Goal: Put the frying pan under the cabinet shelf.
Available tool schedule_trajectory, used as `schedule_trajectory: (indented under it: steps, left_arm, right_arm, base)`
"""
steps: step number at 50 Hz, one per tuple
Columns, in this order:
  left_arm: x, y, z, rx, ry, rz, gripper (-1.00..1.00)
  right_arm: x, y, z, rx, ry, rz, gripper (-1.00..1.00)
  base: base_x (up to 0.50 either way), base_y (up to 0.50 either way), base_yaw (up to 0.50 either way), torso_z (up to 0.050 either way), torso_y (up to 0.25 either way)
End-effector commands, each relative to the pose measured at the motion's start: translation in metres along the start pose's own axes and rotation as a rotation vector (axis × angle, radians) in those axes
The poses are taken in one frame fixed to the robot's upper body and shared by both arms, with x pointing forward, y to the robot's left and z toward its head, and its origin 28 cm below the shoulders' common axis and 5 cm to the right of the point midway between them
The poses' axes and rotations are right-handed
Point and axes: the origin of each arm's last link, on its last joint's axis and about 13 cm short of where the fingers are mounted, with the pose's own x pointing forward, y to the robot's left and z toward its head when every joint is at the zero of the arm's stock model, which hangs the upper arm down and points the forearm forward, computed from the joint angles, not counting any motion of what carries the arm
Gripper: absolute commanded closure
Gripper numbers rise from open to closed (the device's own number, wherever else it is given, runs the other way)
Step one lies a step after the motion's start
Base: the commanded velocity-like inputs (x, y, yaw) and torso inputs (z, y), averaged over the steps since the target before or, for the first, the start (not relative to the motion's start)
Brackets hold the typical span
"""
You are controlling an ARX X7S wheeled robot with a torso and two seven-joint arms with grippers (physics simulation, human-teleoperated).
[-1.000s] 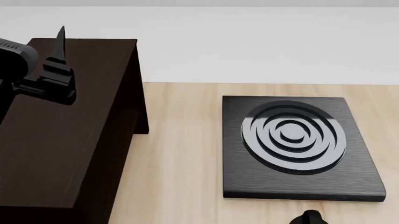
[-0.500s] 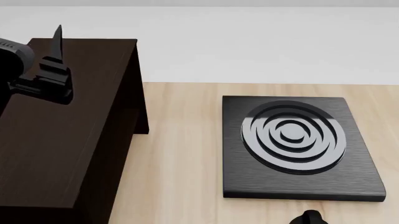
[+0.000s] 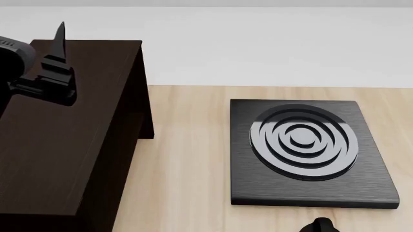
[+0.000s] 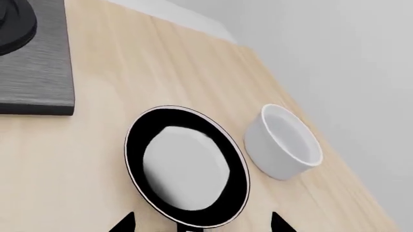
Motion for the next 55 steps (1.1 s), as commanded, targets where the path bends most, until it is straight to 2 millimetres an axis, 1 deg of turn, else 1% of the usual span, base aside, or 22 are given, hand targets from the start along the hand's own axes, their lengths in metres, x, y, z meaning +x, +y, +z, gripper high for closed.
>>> schedule_trajectory:
  steps: [1, 9, 19, 25, 38, 48, 55]
  left_arm:
    - [0.0, -0.001, 0.002, 0.002, -0.003, -0.005, -1.0]
    - [-0.002, 0.0, 0.003, 0.006, -0.004, -0.003, -1.0]
    - [-0.001, -0.002, 0.002, 0.007, -0.003, -0.005, -1.0]
    - [-0.001, -0.002, 0.001, 0.006, 0.0, -0.005, -1.0]
    - [-0.003, -0.003, 0.001, 0.003, 0.0, -0.01, -1.0]
    - [-0.005, -0.003, 0.003, 0.002, -0.003, -0.013, -1.0]
    - [-0.005, -0.004, 0.003, 0.003, -0.003, -0.015, -1.0]
  right_arm:
    - [0.003, 0.005, -0.003, 0.002, 0.008, 0.012, -1.0]
    - [0.006, 0.007, -0.004, 0.006, 0.007, 0.022, -1.0]
    - [0.002, 0.001, -0.008, 0.01, 0.018, 0.007, -1.0]
    - [0.003, -0.001, -0.017, 0.02, 0.034, 0.003, -1.0]
    - [0.009, 0.002, -0.035, 0.04, 0.078, 0.009, -1.0]
    - [0.017, 0.009, -0.044, 0.047, 0.103, 0.026, -1.0]
    - [0.019, 0.008, -0.048, 0.054, 0.115, 0.026, -1.0]
  base:
    - [0.0, 0.0, 0.0, 0.0, 0.0]
    - [0.0, 0.0, 0.0, 0.0, 0.0]
    - [0.0, 0.0, 0.0, 0.0, 0.0]
    - [0.0, 0.0, 0.0, 0.0, 0.0]
    - [0.0, 0.0, 0.0, 0.0, 0.0]
    - [0.0, 0.0, 0.0, 0.0, 0.0]
    - [0.0, 0.0, 0.0, 0.0, 0.0]
